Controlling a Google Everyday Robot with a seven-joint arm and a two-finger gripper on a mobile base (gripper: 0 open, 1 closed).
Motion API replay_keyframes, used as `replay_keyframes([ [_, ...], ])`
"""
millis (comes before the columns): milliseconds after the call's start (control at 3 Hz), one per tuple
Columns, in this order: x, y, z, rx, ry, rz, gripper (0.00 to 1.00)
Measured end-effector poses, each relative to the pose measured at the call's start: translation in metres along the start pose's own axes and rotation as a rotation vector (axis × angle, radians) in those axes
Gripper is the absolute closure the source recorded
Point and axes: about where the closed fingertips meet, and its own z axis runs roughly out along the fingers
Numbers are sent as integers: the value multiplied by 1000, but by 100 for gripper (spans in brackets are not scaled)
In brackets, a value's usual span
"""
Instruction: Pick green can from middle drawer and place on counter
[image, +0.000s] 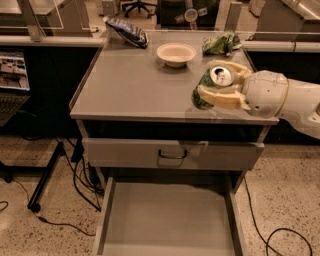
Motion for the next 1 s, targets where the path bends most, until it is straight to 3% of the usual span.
replay_keyframes([
  [1000, 40, -41, 34, 208, 102, 8, 100],
])
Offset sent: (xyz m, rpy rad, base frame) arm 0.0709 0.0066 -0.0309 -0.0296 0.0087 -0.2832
